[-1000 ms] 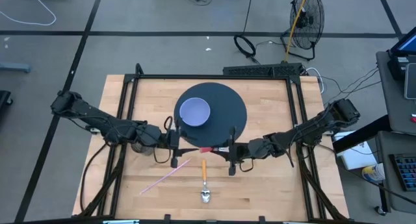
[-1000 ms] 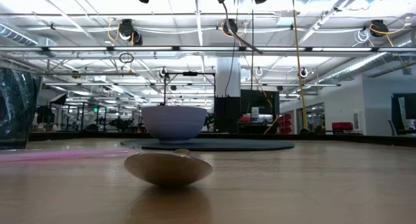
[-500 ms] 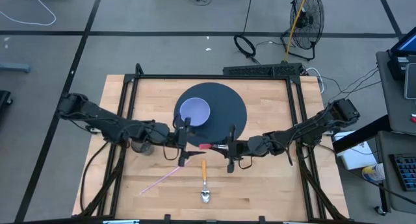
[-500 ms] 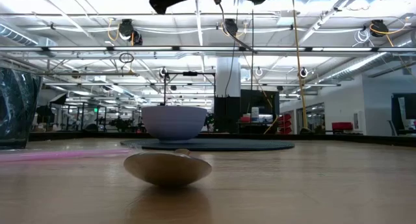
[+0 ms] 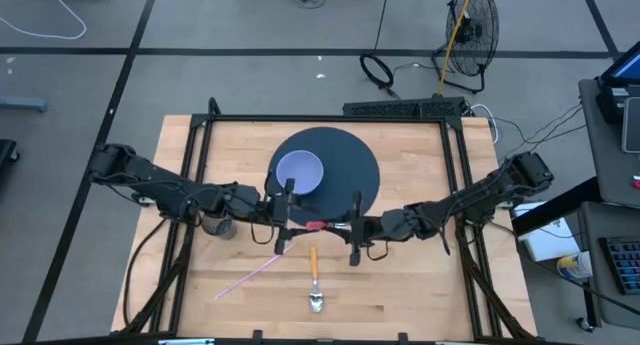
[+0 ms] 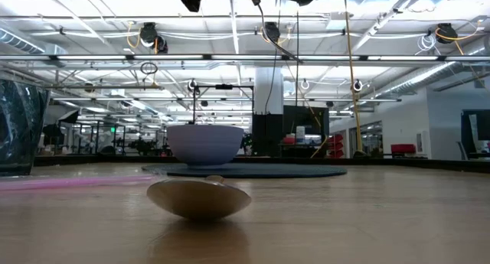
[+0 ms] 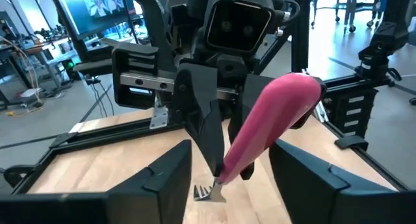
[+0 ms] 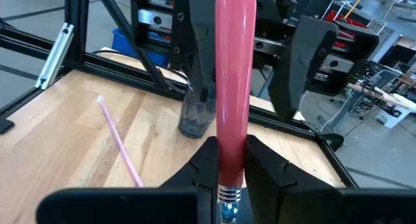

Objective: Pick & Place Utensil
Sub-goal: Put the pink fork into the purple bowl on the mat

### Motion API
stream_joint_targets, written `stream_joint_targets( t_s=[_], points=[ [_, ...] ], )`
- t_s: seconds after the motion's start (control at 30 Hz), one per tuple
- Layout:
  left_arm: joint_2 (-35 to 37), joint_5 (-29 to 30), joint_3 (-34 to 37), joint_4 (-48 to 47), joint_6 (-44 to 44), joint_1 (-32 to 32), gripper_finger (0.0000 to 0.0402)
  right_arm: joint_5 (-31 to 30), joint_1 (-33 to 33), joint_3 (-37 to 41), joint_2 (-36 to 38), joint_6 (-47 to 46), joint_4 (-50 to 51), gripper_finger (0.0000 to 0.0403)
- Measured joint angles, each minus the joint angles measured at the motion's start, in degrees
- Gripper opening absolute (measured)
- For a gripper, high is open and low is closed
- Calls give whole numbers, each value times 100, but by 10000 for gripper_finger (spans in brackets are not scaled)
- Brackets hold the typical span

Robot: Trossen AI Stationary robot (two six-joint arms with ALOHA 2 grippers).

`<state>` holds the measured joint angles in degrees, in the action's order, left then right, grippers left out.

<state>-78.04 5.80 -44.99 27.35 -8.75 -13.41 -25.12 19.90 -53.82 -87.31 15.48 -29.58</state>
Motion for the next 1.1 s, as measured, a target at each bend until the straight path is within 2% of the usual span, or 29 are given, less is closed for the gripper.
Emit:
stream_joint_targets(
  t_s=[0.3, 0.53, 1.1],
  points=[
    [0, -10, 0, 0, -61, 0, 133, -11, -13, 1, 0, -4, -15, 41],
    [0, -11, 0, 88, -129, -2, 100, -12, -38, 2, 0, -64, -55, 41],
    [0, 3, 0, 302, -164, 35, 135, -9, -61, 2, 0, -109, -63, 41]
  ],
)
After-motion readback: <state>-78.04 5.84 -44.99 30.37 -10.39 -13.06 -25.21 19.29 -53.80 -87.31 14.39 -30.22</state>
